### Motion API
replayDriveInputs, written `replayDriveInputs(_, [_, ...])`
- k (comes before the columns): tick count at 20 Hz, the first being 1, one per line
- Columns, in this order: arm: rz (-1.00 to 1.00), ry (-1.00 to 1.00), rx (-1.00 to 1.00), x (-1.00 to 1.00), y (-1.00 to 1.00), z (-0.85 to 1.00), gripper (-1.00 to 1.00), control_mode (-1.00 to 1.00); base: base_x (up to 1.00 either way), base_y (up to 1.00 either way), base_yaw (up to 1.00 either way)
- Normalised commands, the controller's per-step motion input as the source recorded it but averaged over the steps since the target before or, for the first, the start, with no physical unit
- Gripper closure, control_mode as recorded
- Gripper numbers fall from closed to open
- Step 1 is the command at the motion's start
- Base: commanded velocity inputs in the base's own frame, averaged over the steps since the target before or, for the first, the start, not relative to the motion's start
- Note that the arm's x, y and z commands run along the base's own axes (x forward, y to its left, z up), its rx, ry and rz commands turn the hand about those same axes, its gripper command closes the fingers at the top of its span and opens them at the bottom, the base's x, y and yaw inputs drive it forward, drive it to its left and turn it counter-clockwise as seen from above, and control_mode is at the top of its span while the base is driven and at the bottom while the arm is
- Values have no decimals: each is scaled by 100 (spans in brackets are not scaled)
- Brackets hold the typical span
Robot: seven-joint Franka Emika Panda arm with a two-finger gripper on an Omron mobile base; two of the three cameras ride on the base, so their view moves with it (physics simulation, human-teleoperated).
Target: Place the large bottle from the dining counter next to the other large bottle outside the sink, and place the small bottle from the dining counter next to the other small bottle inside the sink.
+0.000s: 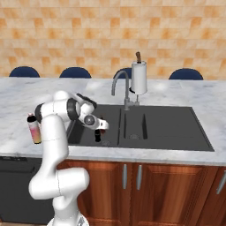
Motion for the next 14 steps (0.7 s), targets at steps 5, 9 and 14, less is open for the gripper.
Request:
replayDriveInputs(5, [0, -10, 1, 0, 0, 51, -100, -100, 0, 0, 0])
replayDriveInputs(9, [0, -6, 4, 0, 0, 44, -100, -100, 0, 0, 0])
replayDriveInputs(14, [0, -4, 6, -7, 0, 51, -100, -100, 0, 0, 0])
